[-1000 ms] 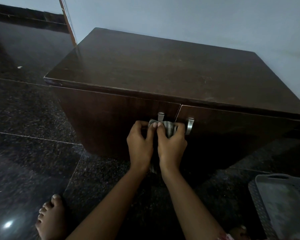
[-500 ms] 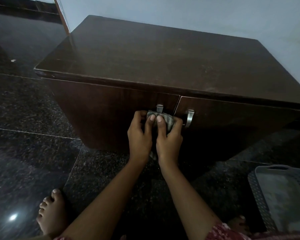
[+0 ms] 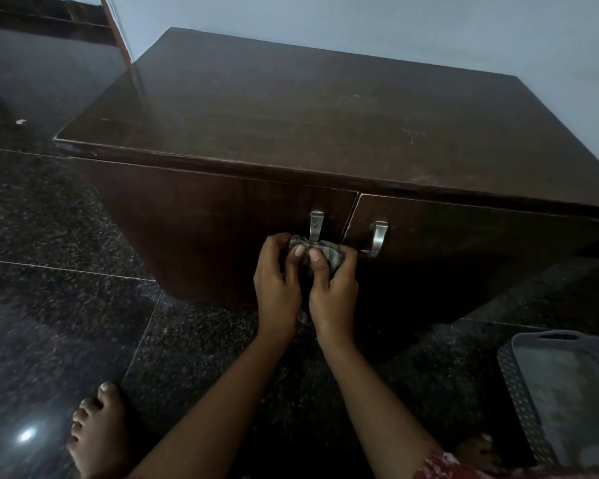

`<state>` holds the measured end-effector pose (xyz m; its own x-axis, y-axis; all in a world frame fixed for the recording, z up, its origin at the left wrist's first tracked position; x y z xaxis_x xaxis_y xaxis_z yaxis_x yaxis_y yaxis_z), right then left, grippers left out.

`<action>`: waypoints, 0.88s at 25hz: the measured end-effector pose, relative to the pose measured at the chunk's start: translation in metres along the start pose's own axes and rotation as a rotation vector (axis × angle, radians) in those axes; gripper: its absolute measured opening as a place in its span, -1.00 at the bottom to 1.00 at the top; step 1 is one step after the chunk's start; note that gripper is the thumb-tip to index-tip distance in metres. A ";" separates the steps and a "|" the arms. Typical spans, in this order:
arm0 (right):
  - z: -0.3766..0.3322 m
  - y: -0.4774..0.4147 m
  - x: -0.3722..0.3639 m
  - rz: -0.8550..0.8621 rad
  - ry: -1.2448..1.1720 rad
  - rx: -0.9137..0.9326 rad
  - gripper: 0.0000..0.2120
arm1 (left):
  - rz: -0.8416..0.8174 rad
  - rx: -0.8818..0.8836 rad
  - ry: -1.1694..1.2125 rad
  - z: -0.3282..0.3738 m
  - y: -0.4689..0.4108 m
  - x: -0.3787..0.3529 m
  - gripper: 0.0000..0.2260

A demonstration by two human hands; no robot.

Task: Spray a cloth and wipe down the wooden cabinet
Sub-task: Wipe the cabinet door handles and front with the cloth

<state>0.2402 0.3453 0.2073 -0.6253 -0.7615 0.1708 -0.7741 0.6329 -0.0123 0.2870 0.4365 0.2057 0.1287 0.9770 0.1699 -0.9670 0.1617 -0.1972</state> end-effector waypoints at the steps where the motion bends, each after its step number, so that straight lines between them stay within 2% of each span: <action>1: 0.002 0.000 -0.001 0.000 0.009 -0.011 -0.76 | -0.005 0.013 -0.008 -0.002 0.000 0.000 -0.95; 6: 0.007 -0.002 0.001 -0.004 0.066 -0.102 -0.75 | -0.029 0.109 -0.010 -0.009 -0.001 -0.001 -0.96; 10: -0.005 0.004 0.004 0.020 0.102 -0.075 -0.77 | -0.018 0.106 0.012 0.002 0.003 0.005 -0.97; 16: -0.043 -0.005 0.012 0.158 0.089 -0.003 -0.80 | 0.000 0.096 0.104 0.033 -0.007 0.007 -0.98; 22: -0.038 -0.005 0.011 0.130 0.039 -0.052 -0.74 | -0.029 0.117 0.080 0.033 -0.008 0.008 -0.96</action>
<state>0.2405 0.3392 0.2464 -0.7150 -0.6670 0.2095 -0.6799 0.7331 0.0136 0.2881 0.4388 0.2406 0.1700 0.9808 0.0952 -0.9809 0.1777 -0.0789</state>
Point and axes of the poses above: each hand's wrist, its own y-axis away from the middle knuckle, its own x-axis out of the back of the hand, z = x × y, the point moved 6 cm from there along -y, towards the middle knuckle, and after that the axes turned 3 degrees about -z, right-handed, at the moved point
